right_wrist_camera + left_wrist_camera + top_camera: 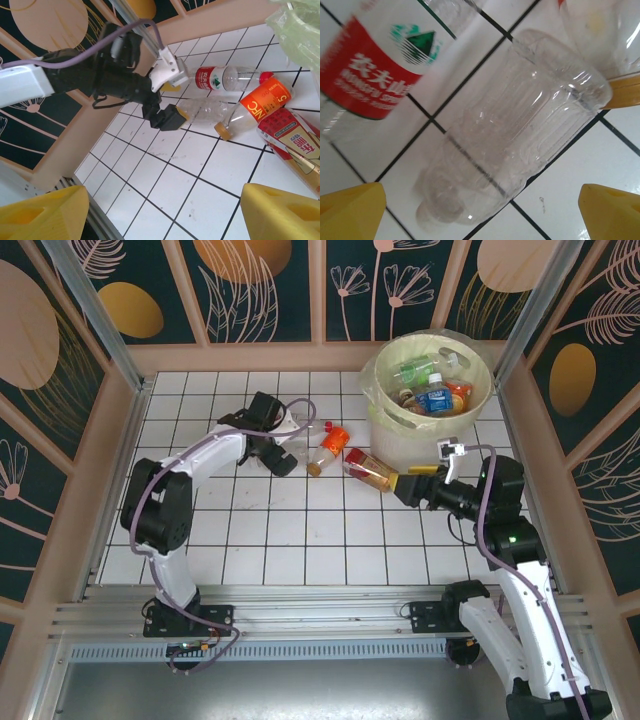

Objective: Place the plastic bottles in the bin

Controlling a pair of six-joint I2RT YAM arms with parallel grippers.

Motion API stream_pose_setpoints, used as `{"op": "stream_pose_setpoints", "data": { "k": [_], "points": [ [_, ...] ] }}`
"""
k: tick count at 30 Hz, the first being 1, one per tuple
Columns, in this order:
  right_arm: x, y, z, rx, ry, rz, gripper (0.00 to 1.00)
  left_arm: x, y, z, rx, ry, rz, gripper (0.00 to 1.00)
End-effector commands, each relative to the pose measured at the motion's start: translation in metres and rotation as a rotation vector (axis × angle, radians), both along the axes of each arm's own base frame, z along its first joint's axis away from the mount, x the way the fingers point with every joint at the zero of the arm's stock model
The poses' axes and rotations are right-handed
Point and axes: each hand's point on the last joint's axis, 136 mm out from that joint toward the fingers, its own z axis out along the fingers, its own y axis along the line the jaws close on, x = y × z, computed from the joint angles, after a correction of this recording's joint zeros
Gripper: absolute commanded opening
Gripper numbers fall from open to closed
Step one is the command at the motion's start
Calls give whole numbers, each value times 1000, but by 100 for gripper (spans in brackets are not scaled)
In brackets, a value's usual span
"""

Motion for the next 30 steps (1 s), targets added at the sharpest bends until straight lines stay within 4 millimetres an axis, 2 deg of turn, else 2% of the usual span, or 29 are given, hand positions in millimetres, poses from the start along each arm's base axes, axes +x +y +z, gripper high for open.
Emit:
{"op": "stream_pose_setpoints", "data": {
  "k": [1, 5, 12, 22, 30],
  "points": [
    [-4, 2, 0, -6, -20, 21, 80, 9, 6, -11, -22, 29, -19, 99],
    [-5, 2, -2, -4, -14, 19, 80, 15, 11, -25, -32, 52, -4, 98],
    [-1, 3, -7, 3, -2, 13, 80, 6, -3, -44, -120, 132, 10, 95],
    [-1, 3, -13, 9, 9, 15, 80, -7, -10, -44, -187, 179, 39, 83],
    [0, 4, -15, 17, 13, 17, 80, -30, -9, -47, -201, 201, 98, 71]
  ]
}}
